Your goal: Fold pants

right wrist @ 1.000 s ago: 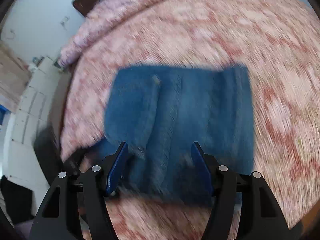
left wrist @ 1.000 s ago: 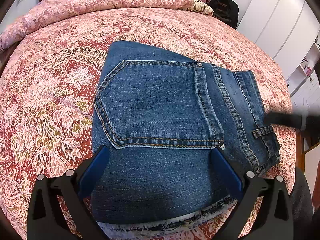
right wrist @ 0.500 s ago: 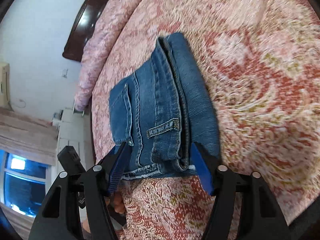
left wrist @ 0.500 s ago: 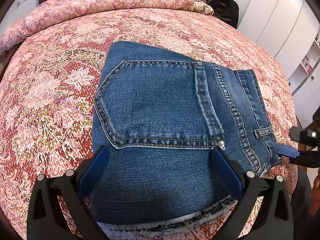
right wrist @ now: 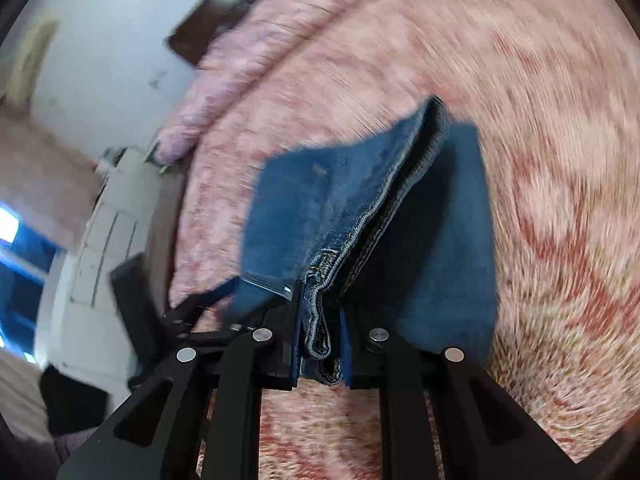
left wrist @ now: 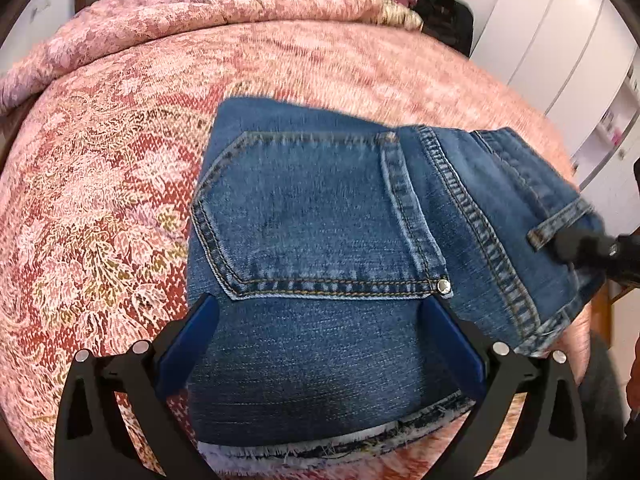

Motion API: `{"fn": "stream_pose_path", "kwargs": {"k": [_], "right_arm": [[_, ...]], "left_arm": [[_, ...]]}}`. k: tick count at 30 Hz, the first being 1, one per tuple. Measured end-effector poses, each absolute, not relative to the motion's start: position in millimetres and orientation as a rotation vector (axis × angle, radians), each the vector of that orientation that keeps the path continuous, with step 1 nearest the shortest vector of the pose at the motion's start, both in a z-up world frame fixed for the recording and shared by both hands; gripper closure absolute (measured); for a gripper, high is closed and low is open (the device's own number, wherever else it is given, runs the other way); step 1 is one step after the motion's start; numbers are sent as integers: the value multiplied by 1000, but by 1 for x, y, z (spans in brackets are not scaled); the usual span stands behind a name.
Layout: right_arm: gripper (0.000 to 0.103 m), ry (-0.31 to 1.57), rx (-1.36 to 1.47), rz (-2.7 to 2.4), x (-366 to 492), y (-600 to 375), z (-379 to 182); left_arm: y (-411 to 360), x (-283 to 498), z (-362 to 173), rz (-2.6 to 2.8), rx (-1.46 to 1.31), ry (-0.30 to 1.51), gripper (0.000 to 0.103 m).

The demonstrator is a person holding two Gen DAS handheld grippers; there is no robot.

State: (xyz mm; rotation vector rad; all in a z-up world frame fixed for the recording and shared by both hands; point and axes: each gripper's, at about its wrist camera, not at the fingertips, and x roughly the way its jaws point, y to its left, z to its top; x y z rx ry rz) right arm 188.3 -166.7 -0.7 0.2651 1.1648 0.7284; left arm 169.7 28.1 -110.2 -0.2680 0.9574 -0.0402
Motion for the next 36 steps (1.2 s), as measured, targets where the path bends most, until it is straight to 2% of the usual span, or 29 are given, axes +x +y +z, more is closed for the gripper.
{"fn": "stream_pose_path", "kwargs": {"k": [2, 5, 8, 11, 14, 16, 21, 24, 32, 36], "right_arm": [[89, 1121, 235, 753, 188, -167, 18], [89, 1138, 227, 686, 192, -189, 9], [92, 1225, 195, 547, 195, -207, -44], [92, 1252, 461, 532, 199, -235, -91], [92, 1268, 407, 507, 199, -230, -80], [87, 1302, 422, 488, 201, -236, -68], [87, 1178, 419, 427, 206, -259, -19], [87, 1146, 386, 509, 224, -230, -6], [87, 1189, 297, 588, 296, -136, -26], [87, 1255, 273, 558, 315, -122, -52]], "left_arm": [[29, 166, -98, -58, -289, 913, 2], [20, 171, -99, -80, -265, 925, 2], [-7, 176, -110, -40, -87, 957, 2], [-19, 174, -117, -7, 0, 935, 2], [-13, 176, -108, -33, -23, 965, 2], [-4, 173, -96, -59, -56, 960, 2], [6, 171, -73, -79, -73, 906, 2], [-1, 187, -78, -97, -67, 936, 2], [-7, 227, -88, 13, -71, 993, 2], [3, 246, -84, 46, -79, 994, 2]]}}
